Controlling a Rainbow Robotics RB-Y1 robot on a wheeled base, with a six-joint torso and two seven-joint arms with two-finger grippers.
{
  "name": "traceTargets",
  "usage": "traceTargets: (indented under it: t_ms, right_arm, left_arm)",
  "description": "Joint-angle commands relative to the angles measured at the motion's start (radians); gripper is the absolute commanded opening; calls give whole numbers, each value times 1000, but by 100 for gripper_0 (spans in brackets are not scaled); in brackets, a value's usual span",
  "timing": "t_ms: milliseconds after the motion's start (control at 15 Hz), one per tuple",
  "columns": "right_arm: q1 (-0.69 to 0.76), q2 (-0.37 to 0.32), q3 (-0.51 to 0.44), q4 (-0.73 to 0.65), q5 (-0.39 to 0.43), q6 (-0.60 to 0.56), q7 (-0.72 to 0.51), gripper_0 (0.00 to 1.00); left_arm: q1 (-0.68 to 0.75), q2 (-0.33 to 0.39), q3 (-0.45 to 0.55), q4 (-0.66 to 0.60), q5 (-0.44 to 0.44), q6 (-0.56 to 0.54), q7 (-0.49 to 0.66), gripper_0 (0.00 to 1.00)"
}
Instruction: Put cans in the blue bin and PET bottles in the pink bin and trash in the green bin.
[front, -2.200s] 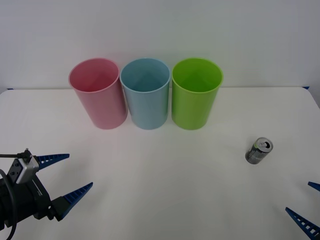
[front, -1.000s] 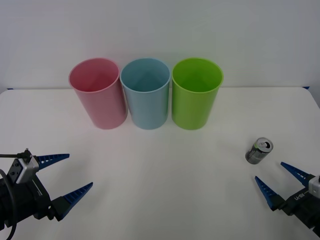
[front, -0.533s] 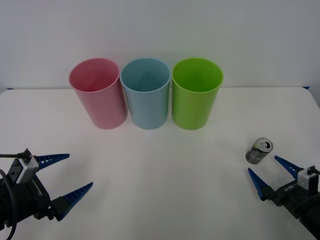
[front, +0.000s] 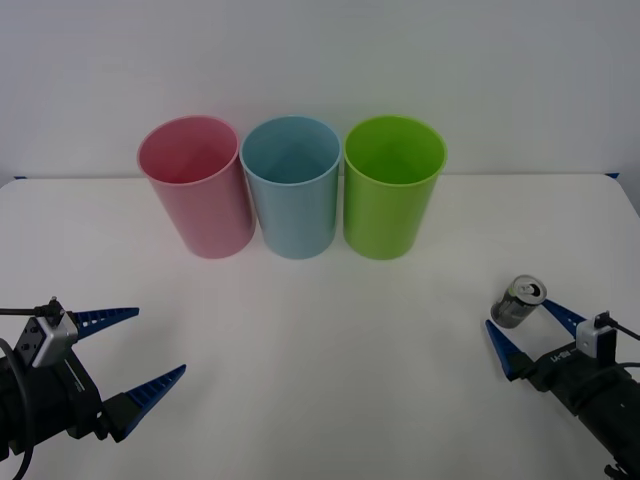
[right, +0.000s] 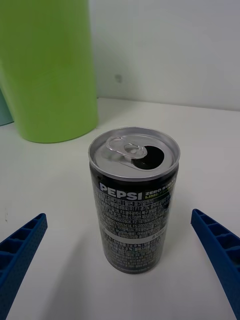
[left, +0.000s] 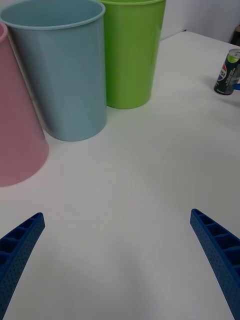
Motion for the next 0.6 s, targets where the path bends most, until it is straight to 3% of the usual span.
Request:
traceTargets:
  t_ms: [67, 600]
  right_arm:
    - [-17, -2, 18, 0, 0, 38, -3, 100]
    - [-41, 0, 58, 0, 0, 124, -23, 100]
  left_arm:
    - [0, 0, 0, 0, 0, 0, 0, 100]
    - [0, 0, 0, 0, 0, 0, 0, 100]
